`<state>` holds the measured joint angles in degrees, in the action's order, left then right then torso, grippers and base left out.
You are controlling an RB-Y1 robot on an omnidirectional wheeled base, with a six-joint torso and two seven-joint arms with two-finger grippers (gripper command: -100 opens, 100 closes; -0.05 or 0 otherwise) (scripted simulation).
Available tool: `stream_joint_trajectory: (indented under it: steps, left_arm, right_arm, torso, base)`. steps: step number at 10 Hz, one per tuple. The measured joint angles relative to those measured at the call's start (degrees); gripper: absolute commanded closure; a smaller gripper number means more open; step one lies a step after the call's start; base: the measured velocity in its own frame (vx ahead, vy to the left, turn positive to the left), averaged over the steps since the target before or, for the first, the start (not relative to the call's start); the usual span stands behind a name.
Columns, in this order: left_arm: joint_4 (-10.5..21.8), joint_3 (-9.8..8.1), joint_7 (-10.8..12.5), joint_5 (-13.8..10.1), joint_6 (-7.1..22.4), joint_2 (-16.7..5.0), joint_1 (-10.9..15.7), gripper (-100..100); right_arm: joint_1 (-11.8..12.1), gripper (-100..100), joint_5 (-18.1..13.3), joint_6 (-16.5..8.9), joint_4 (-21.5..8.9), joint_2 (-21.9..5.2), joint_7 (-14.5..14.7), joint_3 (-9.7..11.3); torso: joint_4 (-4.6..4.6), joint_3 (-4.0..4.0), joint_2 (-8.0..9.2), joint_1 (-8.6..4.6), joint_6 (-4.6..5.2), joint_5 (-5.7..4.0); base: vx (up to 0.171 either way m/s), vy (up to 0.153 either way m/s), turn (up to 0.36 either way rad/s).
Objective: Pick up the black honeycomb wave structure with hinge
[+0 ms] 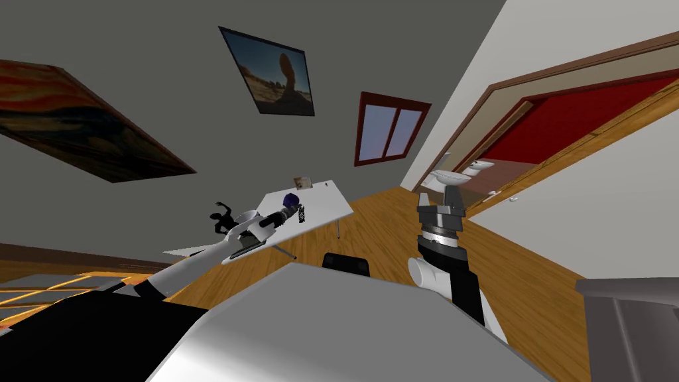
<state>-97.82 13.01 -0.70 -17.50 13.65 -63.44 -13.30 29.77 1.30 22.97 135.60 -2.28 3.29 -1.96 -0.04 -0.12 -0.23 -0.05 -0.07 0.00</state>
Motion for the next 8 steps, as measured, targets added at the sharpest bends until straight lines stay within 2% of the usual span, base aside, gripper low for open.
stream_joint_trajectory:
  steps: [1, 2, 3, 4, 6, 7, 8]
  left_arm:
    - [1.6, 1.33, 0.6, -0.3, 0.5, -1.5, 0.2, -100]
    - [1.3, 1.52, 1.7, -0.1, 2.1, -3.2, -1.5, -100]
    - [1.4, 1.86, 2.7, 0.9, 3.9, -4.0, -3.2, -100]
    - [2.9, 3.15, 3.1, 0.7, 4.3, -4.5, -2.6, -100]
    - [3.5, 4.53, 4.7, 1.3, 6.4, -6.4, -4.0, -100]
    - [4.6, 5.75, 5.1, 0.8, 6.9, -7.1, -3.2, -100]
    - [4.7, 6.27, 5.7, 1.2, 7.8, -7.7, -3.9, -100]
  right_arm:
    - [0.0, 0, 0.0, 0.0, 0.0, 0.0, 0.0, 0.0]
    - [0.0, 0, 0.0, 0.0, 0.0, 0.0, 0.0, 0.0]
    - [0.0, 0, 0.0, 0.0, 0.0, 0.0, 0.0, 0.0]
    - [0.0, 0, 0.0, 0.0, 0.0, 0.0, 0.0, 0.0]
    - [0.0, 0, 0.0, 0.0, 0.0, 0.0, 0.0, 0.0]
    - [0.0, 0, 0.0, 0.0, 0.0, 0.0, 0.0, 0.0]
    - [0.0, 0, 0.0, 0.0, 0.0, 0.0, 0.0, 0.0]
  torso:
    - [0.00, -0.01, -0.02, 0.00, 0.03, 0.00]
    - [-0.01, -0.02, -0.04, -0.04, 0.04, -0.01]
    - [-0.02, -0.05, -0.08, -0.07, 0.03, -0.01]
    - [-0.01, -0.03, -0.05, -0.05, 0.00, -0.01]
    - [-0.01, -0.03, -0.06, -0.09, 0.03, -0.02]
    - [-0.01, -0.02, -0.04, -0.04, 0.00, -0.01]
    - [-0.01, -0.02, -0.04, -0.03, 0.01, 0.00]
  base:
    - [0.056, -0.035, -0.244]
    - [0.070, -0.042, -0.228]
    - [0.050, -0.033, -0.061]
    - [0.046, -0.036, -0.135]
    - [0.056, -0.034, -0.123]
    - [0.056, -0.021, -0.110]
    - [0.076, -0.033, -0.173]
